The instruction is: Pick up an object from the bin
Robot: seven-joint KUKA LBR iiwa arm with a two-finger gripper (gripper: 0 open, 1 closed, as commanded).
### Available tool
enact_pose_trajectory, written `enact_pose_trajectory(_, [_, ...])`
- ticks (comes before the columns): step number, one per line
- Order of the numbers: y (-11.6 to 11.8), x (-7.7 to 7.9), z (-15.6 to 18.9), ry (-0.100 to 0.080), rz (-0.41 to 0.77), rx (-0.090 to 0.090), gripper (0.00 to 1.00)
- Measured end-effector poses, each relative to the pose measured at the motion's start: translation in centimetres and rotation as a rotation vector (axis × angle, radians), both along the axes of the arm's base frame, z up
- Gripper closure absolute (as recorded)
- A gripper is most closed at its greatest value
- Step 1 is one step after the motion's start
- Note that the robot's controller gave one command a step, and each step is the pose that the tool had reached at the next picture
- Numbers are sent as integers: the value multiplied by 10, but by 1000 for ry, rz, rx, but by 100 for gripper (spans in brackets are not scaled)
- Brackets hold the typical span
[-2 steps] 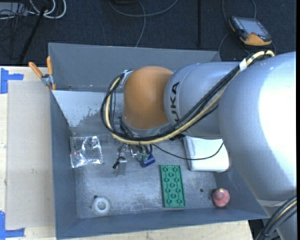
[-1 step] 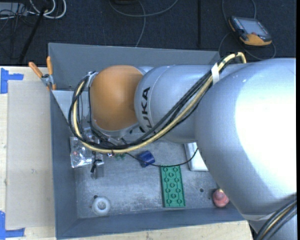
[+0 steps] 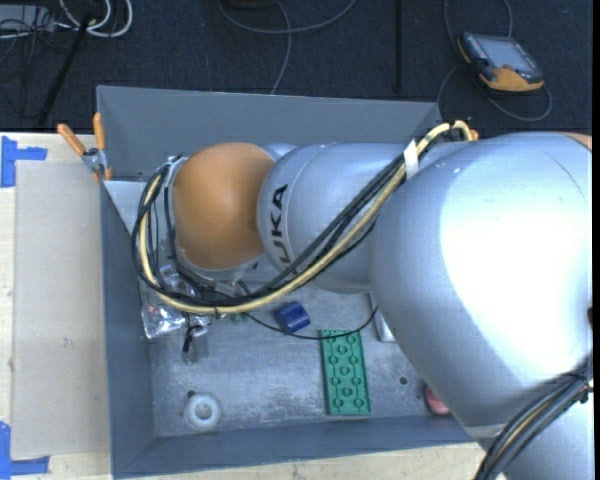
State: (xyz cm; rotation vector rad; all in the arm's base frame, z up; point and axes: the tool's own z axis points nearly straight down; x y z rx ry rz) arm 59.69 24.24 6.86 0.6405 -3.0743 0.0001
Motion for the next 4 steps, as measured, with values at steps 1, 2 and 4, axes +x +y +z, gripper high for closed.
enact_pose_trajectory(1, [0, 0, 0, 0, -5, 1, 0])
enact_pose_trajectory(2, [0, 0, 0, -1, -6, 2, 100])
enact_pose_trajectory(4, [1, 3, 56, -5, -12, 3, 100])
